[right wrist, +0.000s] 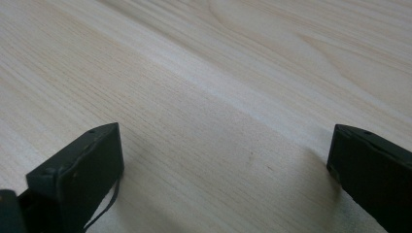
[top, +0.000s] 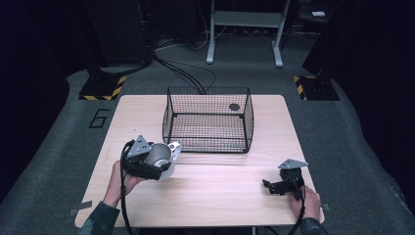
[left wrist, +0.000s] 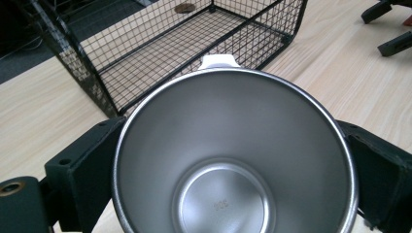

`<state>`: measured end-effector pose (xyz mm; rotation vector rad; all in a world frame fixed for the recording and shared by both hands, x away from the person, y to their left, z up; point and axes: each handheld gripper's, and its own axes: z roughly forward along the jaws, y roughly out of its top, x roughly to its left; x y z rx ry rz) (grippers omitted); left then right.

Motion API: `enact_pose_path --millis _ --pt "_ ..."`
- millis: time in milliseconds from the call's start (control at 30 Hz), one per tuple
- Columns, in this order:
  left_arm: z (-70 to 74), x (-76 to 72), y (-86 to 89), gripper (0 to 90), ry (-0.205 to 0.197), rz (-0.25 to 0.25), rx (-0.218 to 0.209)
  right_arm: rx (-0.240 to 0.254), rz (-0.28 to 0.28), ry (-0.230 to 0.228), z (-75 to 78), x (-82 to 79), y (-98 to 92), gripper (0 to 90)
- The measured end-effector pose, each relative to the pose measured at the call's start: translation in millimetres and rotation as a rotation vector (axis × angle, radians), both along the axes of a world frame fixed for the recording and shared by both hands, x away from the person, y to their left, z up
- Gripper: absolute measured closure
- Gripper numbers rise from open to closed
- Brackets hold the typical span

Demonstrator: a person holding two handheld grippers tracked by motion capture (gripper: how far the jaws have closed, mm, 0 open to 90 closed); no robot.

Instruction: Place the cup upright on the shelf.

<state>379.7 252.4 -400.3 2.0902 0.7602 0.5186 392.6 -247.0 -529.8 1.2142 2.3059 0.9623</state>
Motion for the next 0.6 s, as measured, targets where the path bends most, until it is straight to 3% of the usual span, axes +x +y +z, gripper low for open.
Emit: enact_pose_path --millis 600 --pt "12.6 15.9 -24.8 6.1 0.001 -0.05 -0.015 -0.001 0.001 0.0 0.0 0.0 -0.1 0.0"
